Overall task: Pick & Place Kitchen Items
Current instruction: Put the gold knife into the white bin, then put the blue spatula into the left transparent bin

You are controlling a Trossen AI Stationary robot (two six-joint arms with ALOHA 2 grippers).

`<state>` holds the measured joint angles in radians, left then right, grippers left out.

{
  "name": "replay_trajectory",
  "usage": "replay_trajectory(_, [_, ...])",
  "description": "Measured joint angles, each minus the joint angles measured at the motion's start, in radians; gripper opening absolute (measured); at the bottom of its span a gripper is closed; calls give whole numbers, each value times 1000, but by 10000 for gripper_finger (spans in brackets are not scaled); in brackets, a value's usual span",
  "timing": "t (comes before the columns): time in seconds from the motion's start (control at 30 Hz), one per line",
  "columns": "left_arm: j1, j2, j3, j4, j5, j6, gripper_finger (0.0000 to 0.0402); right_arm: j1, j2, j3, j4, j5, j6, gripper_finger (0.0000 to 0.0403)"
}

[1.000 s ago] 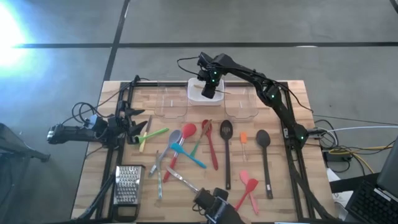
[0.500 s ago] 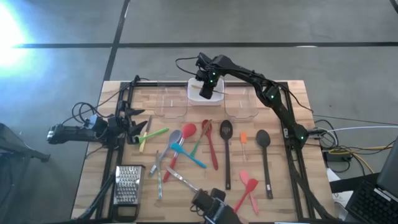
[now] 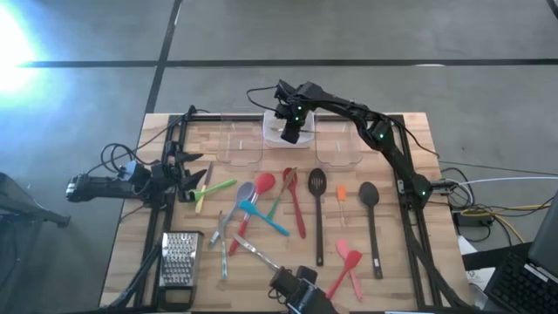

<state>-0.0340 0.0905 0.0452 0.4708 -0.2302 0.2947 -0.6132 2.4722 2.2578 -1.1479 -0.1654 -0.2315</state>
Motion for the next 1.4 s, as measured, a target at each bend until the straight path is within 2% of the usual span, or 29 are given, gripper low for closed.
replay_trajectory(0.27, [0,0,0,0,0,0,229,0,2,-35,39,8,6,99])
replay_trajectory(0.53, [0,0,0,0,0,1,229,6,-4,36,-7,8,3,164])
replay_trajectory(0.7, [0,0,0,0,0,6,229,12,-19,98,-88,8,3,185])
replay_trajectory(0.83, [0,0,0,0,0,18,229,18,-69,92,-136,8,4,184])
replay_trajectory(1.07, [0,1,0,0,0,18,229,46,-201,95,-186,8,4,158])
replay_trajectory(1.4, [0,0,0,-25,0,8,229,171,-389,84,-264,7,11,121])
